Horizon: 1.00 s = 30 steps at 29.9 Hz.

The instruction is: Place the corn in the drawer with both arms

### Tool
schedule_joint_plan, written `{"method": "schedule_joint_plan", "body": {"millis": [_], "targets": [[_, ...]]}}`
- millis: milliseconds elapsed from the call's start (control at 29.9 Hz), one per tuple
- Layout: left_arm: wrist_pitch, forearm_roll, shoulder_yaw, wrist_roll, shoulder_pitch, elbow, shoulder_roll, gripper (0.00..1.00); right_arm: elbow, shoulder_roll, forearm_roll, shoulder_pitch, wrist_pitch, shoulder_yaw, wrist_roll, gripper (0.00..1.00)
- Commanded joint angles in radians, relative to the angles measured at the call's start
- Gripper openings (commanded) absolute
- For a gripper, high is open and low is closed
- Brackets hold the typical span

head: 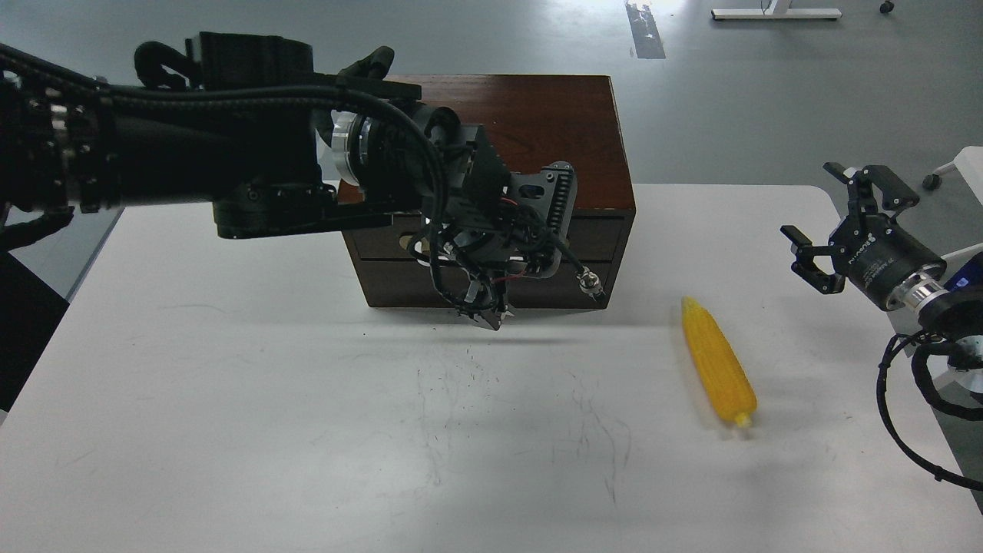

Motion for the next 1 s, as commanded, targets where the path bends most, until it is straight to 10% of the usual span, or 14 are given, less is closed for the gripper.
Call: {"method": "schedule_joint_plan", "body": {"millis": [0, 971], "targets": [[0.000, 0.000, 0.001, 0.000, 0.023, 0.021, 0.003, 0.99, 0.000, 0.001, 0.000, -0.001, 0.000, 0.002, 0.000, 1.00], [0.000, 0.006, 0.012, 0.000, 0.076, 0.034, 0.011, 0.99, 0.000, 0.000, 0.000, -0.006, 0.000, 0.000, 0.000, 1.00]]}}
